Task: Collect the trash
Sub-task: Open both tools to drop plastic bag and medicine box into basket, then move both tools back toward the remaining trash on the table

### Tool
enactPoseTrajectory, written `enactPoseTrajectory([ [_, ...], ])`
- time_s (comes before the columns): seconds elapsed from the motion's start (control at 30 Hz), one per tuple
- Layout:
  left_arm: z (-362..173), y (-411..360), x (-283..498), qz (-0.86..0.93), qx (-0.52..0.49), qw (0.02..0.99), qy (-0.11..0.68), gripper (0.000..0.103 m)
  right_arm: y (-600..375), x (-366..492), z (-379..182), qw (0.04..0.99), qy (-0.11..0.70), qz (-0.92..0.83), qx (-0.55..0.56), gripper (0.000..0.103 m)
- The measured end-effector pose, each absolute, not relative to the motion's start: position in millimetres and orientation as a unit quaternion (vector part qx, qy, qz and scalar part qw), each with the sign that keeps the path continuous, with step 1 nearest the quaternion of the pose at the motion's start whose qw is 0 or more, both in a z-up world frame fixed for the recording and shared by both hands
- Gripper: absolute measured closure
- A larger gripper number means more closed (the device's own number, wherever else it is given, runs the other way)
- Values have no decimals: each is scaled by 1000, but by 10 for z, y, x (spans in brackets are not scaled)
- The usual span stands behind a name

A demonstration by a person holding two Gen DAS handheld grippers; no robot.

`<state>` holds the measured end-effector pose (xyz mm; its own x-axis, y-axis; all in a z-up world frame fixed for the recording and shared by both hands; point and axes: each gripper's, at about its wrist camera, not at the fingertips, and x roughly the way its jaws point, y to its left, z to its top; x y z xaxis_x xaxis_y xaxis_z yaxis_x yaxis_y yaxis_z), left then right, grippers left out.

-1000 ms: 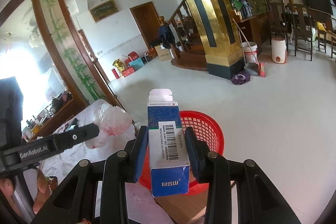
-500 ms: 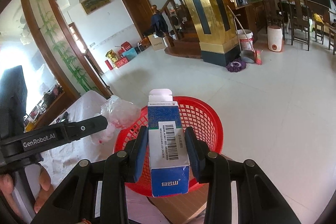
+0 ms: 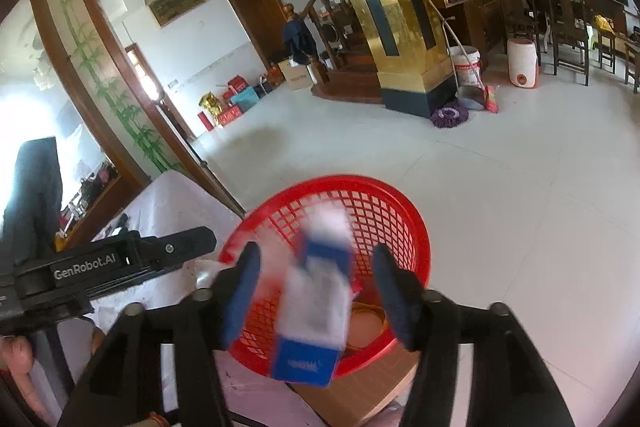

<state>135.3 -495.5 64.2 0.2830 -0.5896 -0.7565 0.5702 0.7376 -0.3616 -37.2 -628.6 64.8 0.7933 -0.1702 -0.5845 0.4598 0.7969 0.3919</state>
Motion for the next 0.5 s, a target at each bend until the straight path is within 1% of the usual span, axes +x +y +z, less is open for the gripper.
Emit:
enactPoseTrajectory([
  [0.2,992,-4392,1106,-363,-32,821,439,34,-6108,-627,924,919,247,-165,259,36],
  [0.27,1146,-4071,964,-356,-35,835,418,31,-5990,-714,1030,924,238,-157,255,31],
  [0.37,1345,-3537,705,-324,-35,866,379,24,-5709,-790,1209,935,225,-129,241,27],
  [0.5,1495,-2848,394,-271,-43,894,354,24,-5222,-858,1429,950,211,-74,216,21],
])
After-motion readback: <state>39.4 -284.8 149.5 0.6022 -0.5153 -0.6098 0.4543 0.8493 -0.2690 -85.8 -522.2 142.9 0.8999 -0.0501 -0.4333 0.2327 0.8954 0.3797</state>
